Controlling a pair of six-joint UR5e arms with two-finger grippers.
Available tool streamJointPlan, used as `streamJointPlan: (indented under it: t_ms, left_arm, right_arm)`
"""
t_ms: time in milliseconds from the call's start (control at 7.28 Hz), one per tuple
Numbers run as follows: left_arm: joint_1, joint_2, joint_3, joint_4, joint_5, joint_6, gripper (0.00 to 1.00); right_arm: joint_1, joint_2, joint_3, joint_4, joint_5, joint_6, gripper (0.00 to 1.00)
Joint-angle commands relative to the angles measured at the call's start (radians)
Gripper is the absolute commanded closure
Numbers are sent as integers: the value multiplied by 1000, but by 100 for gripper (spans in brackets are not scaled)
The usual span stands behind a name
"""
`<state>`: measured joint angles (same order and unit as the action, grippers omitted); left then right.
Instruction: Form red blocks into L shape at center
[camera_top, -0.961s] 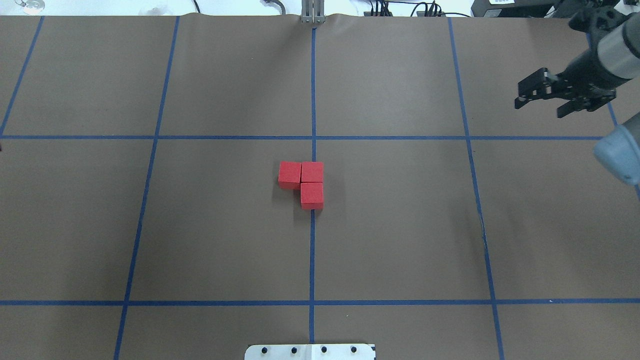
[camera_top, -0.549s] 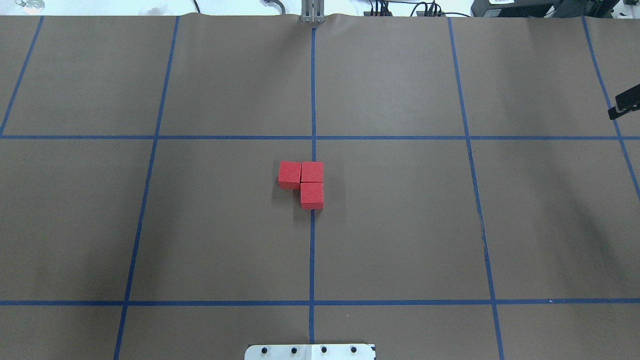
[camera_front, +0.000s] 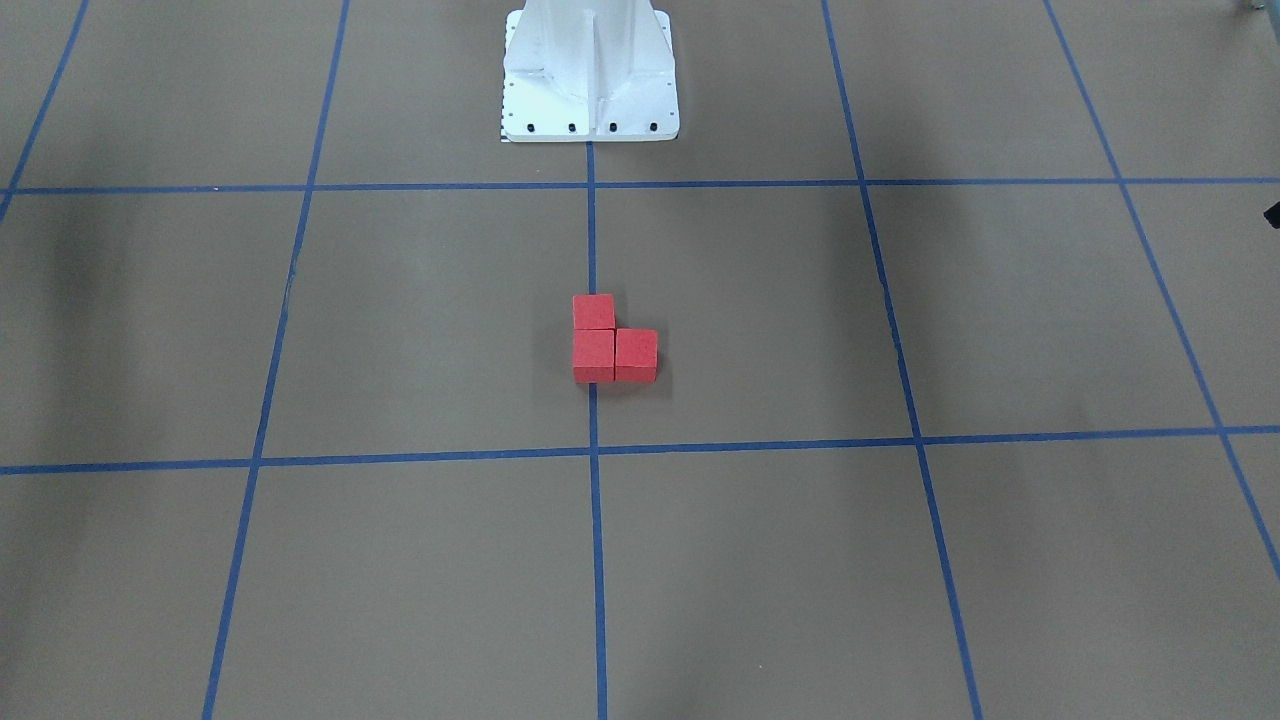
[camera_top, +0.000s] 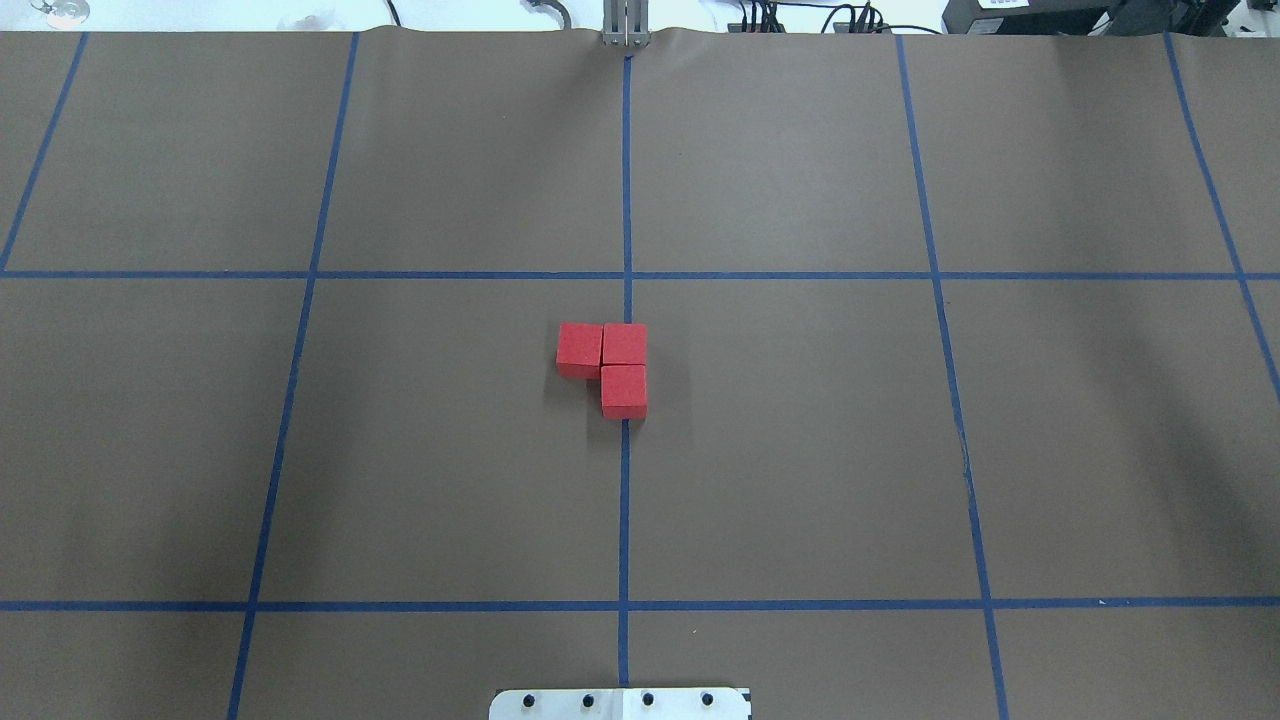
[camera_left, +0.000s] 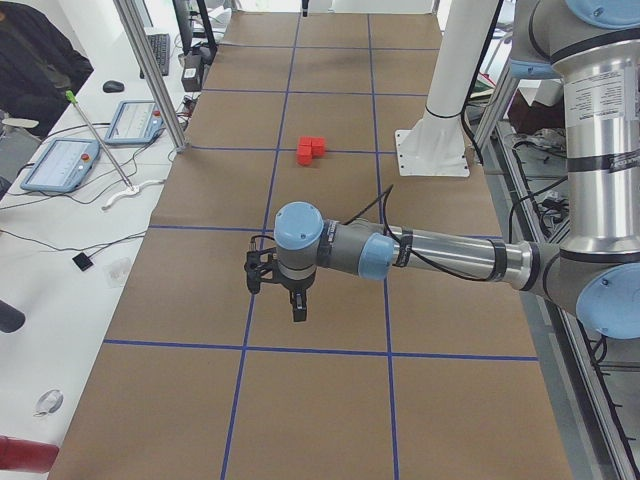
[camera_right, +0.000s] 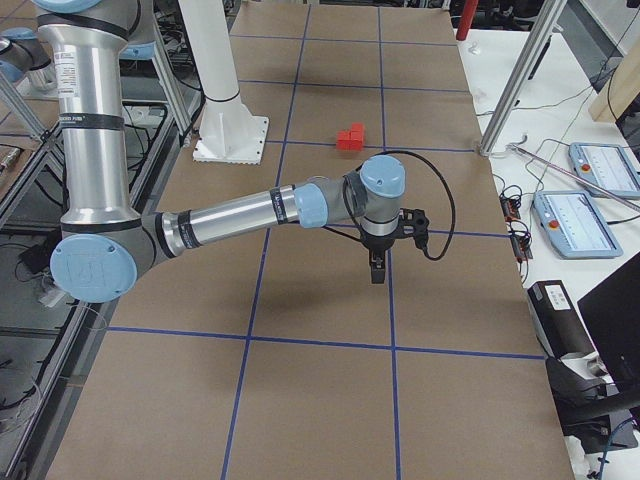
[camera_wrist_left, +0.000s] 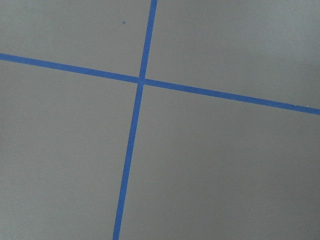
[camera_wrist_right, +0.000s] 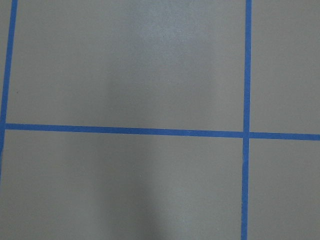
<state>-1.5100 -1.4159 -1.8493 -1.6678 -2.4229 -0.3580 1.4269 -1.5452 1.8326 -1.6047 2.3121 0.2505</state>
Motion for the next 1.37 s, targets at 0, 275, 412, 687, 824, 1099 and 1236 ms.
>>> streamJointPlan:
  t_ms: [0, 275, 412, 687, 824, 1099, 1236]
  left_arm:
    - [1, -1, -4, 0, -2, -6, 0]
    - [1, -1, -7, 0, -8, -6, 0]
    - [1, -3, -19, 0, -11, -6, 0]
    - [2, -6, -45, 5, 1, -7, 0]
    - [2, -3, -42, 5, 2, -7, 0]
    - [1, 0, -28, -1, 89, 11, 0]
    - [1, -1, -33, -1, 152, 22, 0]
  right_arm:
    - [1, 2, 0, -1, 1, -2, 0]
    - [1, 4, -1, 2, -2, 0, 0]
    - [1, 5, -1, 3, -2, 0, 0]
    - [0, 5, -1, 6, -3, 0, 0]
    - [0, 5, 0, 5, 0, 0, 0]
    - [0, 5, -3, 6, -5, 0, 0]
    - [0, 7, -1, 6, -3, -2, 0]
